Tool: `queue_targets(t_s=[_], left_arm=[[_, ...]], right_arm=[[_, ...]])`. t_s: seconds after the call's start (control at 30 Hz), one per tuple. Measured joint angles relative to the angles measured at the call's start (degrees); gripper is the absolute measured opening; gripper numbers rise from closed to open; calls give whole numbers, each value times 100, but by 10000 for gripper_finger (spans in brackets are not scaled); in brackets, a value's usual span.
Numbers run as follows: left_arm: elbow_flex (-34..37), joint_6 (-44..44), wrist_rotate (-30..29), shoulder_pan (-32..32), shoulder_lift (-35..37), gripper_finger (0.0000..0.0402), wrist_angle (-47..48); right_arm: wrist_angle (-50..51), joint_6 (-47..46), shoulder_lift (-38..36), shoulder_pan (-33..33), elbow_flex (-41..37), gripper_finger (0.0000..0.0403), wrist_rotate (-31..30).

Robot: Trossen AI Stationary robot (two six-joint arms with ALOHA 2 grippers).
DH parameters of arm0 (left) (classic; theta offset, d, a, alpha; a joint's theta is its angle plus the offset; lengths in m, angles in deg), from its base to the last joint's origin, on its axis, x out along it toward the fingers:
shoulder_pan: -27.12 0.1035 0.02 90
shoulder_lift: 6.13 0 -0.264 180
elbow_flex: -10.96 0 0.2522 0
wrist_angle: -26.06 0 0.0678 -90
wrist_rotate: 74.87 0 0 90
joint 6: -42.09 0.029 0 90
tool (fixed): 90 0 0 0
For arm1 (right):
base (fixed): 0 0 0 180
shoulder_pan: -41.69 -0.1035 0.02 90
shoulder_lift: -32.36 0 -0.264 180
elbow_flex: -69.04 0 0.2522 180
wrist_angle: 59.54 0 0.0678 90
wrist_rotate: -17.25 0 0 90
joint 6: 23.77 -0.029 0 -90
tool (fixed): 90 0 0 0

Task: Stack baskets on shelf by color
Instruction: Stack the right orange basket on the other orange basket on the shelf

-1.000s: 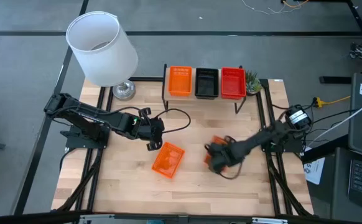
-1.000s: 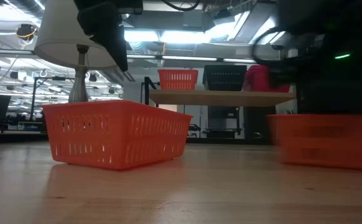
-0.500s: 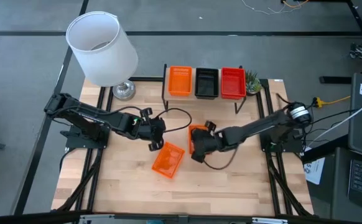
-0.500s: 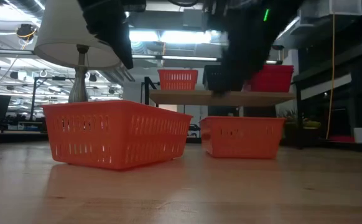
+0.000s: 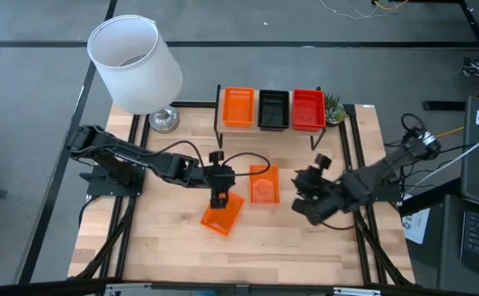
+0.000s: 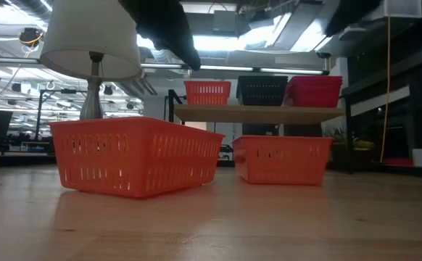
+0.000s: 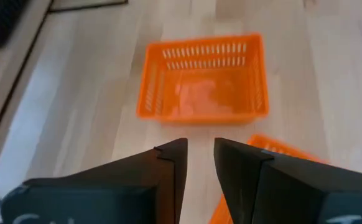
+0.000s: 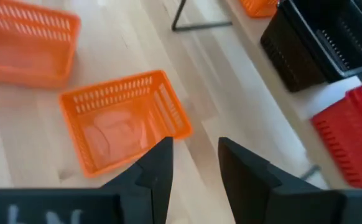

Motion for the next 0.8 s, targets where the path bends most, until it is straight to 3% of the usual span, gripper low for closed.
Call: queue_targets(t_s=[0.13,0.23,0.4,0.5,0.67,0.8], left_arm=[[-6,-175,0,-4,4,73,3],[-6,-179,-3,-36,34,73,-21],[-6,-301,-1,-51,31,73,-35],[-6,-424,-2,-48,32,73,-28],[-6,-460,33,-31,31,73,-70],[-6,-502,43,143,31,73,-229]], right_arm=[[-1476,-28,-904,-219,-1643,131,-326],[-3271,566,-1675,80,-2989,131,-208],[-7396,2823,-2761,861,-5061,131,1547],[-9003,3607,-3300,1339,-5924,131,2239],[-9297,4037,-4243,1788,-6557,131,2728],[-8659,4670,-4909,2047,-6571,131,2747]])
